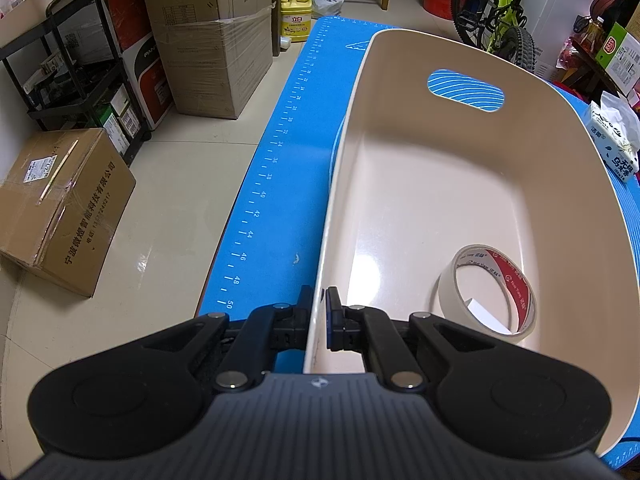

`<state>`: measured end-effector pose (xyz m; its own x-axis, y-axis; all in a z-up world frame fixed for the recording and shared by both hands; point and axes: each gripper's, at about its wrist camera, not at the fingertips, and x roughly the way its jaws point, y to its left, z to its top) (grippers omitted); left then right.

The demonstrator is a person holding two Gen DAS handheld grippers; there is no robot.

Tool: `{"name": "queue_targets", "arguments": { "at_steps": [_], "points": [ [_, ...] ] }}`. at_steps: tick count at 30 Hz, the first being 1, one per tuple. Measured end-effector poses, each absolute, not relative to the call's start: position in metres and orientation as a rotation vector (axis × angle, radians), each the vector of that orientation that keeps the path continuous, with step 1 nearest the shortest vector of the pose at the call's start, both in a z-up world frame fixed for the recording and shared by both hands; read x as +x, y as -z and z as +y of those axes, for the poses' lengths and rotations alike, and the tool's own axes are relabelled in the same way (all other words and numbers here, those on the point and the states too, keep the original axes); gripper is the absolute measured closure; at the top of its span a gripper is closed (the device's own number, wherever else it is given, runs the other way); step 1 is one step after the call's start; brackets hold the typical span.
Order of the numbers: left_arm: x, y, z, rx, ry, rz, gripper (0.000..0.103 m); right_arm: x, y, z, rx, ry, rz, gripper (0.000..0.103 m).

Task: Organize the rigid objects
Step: 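Carry the pill bottle into the beige bin and release it with the right gripper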

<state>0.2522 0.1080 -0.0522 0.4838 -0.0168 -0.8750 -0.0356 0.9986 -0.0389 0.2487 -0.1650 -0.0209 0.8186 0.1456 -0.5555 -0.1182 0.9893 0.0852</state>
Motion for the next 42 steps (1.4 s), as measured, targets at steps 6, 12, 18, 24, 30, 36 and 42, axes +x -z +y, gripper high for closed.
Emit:
{"name": "queue_targets", "arguments": {
  "at_steps": [6,12,18,24,30,36,42],
  "points": [
    [0.252,0.052,0.108,-0.053,-0.012,1.066,0.096,0.255,-0.003,-0.136,0.043,-0.223,0.542,0.059],
    [0.253,0.052,0.107,-0.047,-0.014,1.066,0.096,0.265,-0.005,-0.102,0.036,-0.302,0.564,0.059],
    [0.253,0.053,0.107,-0.043,-0.015,1.066,0.096,0.277,0.013,-0.071,0.003,-0.374,0.662,0.059],
    [0.253,0.052,0.107,-0.042,-0.015,1.065,0.096,0.28,0.038,-0.047,-0.066,-0.417,0.768,0.059],
    [0.254,0.052,0.107,-0.04,-0.016,1.065,0.096,0.279,0.057,-0.029,-0.134,-0.449,0.868,0.059],
    [0.254,0.053,0.107,-0.04,-0.016,1.065,0.095,0.28,0.06,-0.026,-0.152,-0.455,0.904,0.053],
    [0.254,0.053,0.107,-0.04,-0.016,1.065,0.095,0.276,0.05,-0.038,-0.118,-0.463,0.856,0.042]
  ]
}}
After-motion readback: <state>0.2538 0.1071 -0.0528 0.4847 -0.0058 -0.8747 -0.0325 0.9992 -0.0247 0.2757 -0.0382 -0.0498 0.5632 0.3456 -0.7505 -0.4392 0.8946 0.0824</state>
